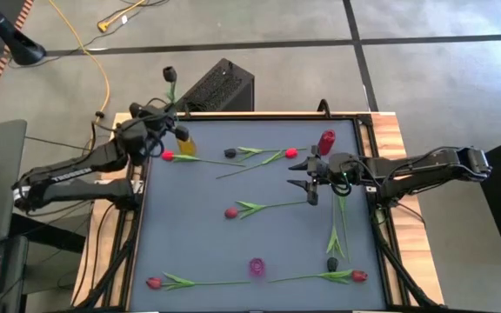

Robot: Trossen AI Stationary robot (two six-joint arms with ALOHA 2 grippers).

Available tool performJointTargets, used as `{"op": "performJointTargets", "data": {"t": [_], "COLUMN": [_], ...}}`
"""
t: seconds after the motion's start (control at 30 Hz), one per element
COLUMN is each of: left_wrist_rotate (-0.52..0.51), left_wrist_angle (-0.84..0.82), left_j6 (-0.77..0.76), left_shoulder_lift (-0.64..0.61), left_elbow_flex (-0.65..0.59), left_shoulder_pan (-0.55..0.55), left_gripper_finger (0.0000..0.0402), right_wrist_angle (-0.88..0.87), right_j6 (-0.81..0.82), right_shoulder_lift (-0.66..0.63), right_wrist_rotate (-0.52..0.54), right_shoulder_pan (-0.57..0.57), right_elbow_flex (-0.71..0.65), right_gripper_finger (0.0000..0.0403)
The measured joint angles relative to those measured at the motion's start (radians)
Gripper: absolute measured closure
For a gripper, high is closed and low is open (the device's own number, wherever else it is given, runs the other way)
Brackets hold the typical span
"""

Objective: Sort flowers into vase by color
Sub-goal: Put the middle black flower into the yellow vase

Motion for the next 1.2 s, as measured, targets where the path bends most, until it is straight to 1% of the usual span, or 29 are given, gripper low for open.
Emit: {"op": "performJointTargets", "data": {"t": [0.07,0.27,0.43,0.57,0.7,0.87,0.97,1.2], "left_wrist_rotate": [0.047,0.093,0.165,0.176,0.175,0.175,0.177,0.171], "left_wrist_angle": [-0.002,-0.001,0.0,-0.003,0.013,0.163,0.22,0.233], "left_j6": [0.008,0.015,-0.012,-0.021,-0.051,-0.066,-0.076,-0.121], "left_shoulder_lift": [0.015,0.048,0.061,0.072,0.069,0.067,0.067,0.067], "left_elbow_flex": [0.0,0.0,0.0,-0.006,-0.055,-0.17,-0.231,-0.301], "left_shoulder_pan": [0.043,0.132,0.18,0.198,0.203,0.202,0.202,0.202], "left_gripper_finger": [0.0401,0.0401,0.0401,0.0401,0.0402,0.0401,0.0401,0.0402], "right_wrist_angle": [0.0,-0.002,-0.003,-0.004,-0.004,-0.005,-0.005,-0.005], "right_j6": [0.0,0.001,0.002,0.002,0.002,0.002,0.002,0.001], "right_shoulder_lift": [0.0,0.0,0.0,0.0,0.0,0.0,0.0,0.0], "right_wrist_rotate": [0.0,0.0,0.0,0.0,0.0,0.0,0.0,0.0], "right_shoulder_pan": [0.0,0.0,0.0,0.0,0.001,0.003,0.003,0.003], "right_elbow_flex": [0.0,0.0,0.0,0.0,0.0,0.0,0.0,0.0], "right_gripper_finger": [0.0181,0.0181,0.0181,0.0181,0.0181,0.0181,0.0181,0.0181]}}
